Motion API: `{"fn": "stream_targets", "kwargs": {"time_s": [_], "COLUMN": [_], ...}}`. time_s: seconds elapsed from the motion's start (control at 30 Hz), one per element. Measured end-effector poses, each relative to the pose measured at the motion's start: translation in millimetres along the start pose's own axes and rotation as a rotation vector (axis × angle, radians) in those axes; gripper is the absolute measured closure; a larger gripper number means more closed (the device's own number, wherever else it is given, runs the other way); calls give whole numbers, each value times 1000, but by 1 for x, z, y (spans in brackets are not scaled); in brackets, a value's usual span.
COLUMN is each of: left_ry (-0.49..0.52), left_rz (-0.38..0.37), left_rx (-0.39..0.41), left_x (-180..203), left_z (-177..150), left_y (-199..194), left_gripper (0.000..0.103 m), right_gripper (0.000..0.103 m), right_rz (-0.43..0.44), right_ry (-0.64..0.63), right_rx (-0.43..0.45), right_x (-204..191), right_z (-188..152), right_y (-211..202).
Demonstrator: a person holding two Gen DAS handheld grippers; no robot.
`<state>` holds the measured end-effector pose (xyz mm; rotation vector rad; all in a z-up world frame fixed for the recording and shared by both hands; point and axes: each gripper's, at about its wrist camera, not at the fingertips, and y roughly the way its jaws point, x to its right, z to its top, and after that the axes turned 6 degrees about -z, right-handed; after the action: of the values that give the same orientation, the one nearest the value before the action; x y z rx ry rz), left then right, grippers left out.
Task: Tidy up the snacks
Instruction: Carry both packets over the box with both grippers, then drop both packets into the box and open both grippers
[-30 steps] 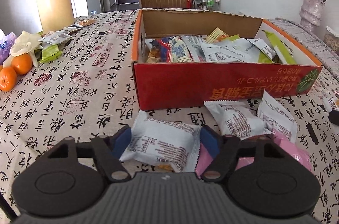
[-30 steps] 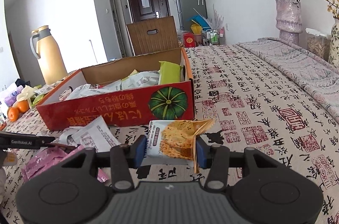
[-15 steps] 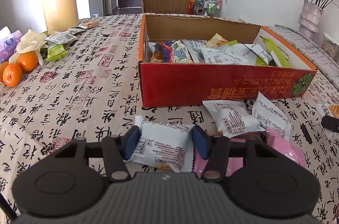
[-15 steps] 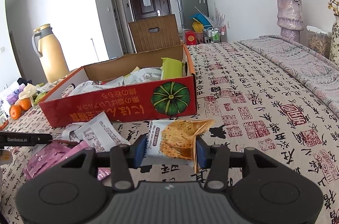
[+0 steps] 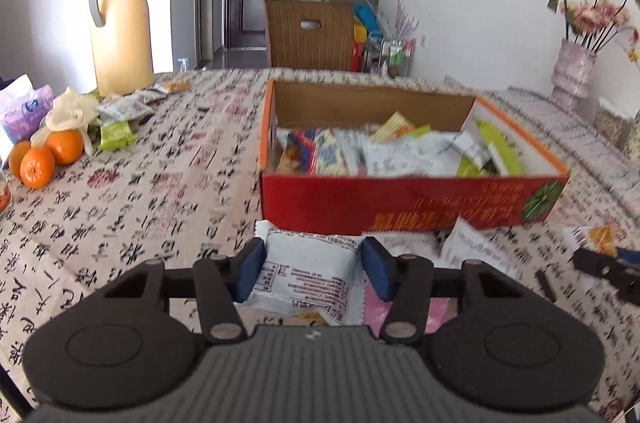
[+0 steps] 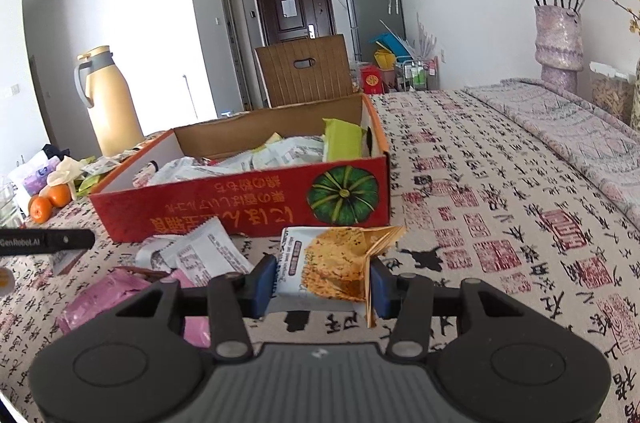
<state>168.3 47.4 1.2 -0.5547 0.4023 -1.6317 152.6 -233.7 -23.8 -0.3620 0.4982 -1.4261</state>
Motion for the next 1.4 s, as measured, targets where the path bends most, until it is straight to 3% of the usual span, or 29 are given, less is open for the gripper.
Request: {"fn": "stream_targets", "kwargs": {"time_s": [0.3,0.73,1.13,1.4], "left_ry": [4,9,-29,-47], "left_rz": [-30,-37,28,44], "left_rx": [82,150,165,143], "left_x": [16,40,44,33], "left_z": [24,59,94,86], "left_y": [-10,7,53,84], "left_gripper": [48,48,48,48], "right_gripper": [56,56,56,56], "right_rz": [40,63,13,-11], "right_ry": [-38,-67,-62,-58], "right_rx": [78,184,169,151], "right_x": [-21,-45,-48,-42], "right_z": [23,76,103,90], "right_y": [-4,13,76,103]}}
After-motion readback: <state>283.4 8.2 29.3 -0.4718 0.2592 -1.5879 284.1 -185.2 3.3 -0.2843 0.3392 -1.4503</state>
